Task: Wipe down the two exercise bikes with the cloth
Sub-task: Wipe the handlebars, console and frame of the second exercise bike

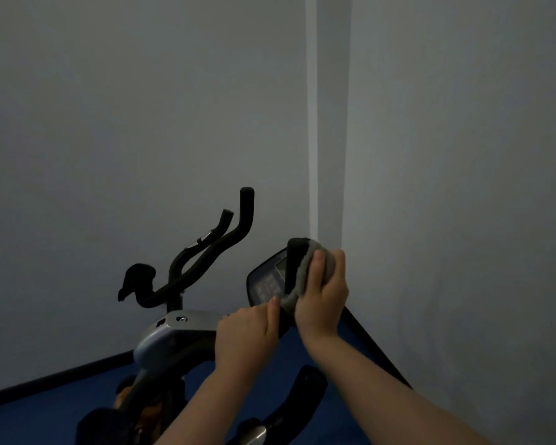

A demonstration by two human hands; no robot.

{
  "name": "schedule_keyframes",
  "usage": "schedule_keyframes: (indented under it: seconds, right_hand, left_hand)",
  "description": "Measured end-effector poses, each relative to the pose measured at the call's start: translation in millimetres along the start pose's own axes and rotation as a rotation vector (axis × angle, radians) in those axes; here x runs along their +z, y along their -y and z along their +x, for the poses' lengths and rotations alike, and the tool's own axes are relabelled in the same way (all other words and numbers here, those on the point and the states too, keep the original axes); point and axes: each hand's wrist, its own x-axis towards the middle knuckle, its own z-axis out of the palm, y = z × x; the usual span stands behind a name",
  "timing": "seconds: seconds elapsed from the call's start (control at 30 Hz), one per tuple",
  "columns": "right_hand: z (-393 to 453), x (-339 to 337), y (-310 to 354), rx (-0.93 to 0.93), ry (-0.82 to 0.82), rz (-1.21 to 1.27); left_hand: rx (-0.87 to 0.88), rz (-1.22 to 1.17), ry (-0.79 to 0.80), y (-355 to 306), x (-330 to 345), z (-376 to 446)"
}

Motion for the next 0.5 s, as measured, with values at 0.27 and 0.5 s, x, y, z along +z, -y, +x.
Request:
schedule_keyframes:
  seconds: [0.27,0.5]
  right_hand:
    - [21.5,-10.2,6.2,-0.144,-0.028,-0.037]
    - [-27.7,-23.5,-33.3,-0.115,0.137,-0.133]
  left_hand:
    - [-0.07,-0.053,-0.051,5.4,4.0,-6.1]
    - [-0.067,-0.025,-0.113,0.0,2.7,-14.0]
